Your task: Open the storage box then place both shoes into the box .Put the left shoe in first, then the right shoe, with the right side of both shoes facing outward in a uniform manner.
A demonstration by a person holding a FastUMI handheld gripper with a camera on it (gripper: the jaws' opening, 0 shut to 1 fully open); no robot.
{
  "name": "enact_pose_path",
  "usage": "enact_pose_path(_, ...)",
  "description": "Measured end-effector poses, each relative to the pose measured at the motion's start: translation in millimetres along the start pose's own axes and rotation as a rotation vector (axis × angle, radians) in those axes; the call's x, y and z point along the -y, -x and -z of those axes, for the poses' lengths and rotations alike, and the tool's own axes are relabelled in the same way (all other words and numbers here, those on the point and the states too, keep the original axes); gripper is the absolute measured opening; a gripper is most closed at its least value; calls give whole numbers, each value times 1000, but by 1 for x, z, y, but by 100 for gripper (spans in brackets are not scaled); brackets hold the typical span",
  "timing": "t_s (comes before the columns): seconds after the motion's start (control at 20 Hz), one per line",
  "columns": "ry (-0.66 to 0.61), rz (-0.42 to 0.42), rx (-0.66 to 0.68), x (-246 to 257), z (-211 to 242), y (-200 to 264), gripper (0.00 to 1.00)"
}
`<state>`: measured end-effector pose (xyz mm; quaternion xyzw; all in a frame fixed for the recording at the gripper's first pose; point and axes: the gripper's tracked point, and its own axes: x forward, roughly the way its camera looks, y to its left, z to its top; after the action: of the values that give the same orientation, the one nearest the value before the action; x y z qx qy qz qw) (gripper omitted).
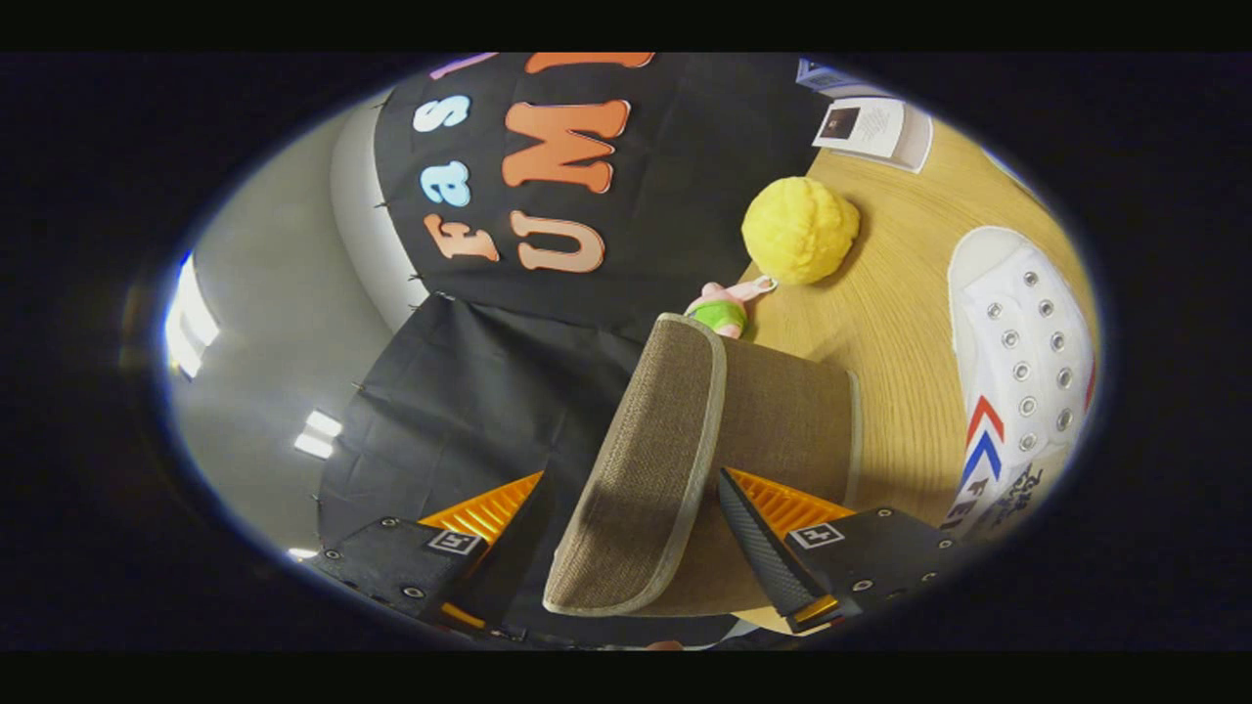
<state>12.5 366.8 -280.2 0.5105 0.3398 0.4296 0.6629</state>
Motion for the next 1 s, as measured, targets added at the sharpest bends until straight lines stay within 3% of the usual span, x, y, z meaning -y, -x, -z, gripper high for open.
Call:
enact_pose_path(0.35, -31, -144, 54, -24, -12, 10, 97)
enact_pose_path(0.55, -69, -295, 113, -62, -26, 24, 95)
enact_pose_path(0.65, -15, -281, 140, -65, -29, 22, 93)
enact_pose_path(0.8, 16, -280, 129, -78, -23, 18, 79)
enact_pose_path(0.9, 38, -261, 172, -86, -30, 15, 62)
enact_pose_path(0.95, 63, -251, 193, -90, -34, 12, 41)
enact_pose_path(1.0, 81, -236, 203, -95, -35, 8, 33)
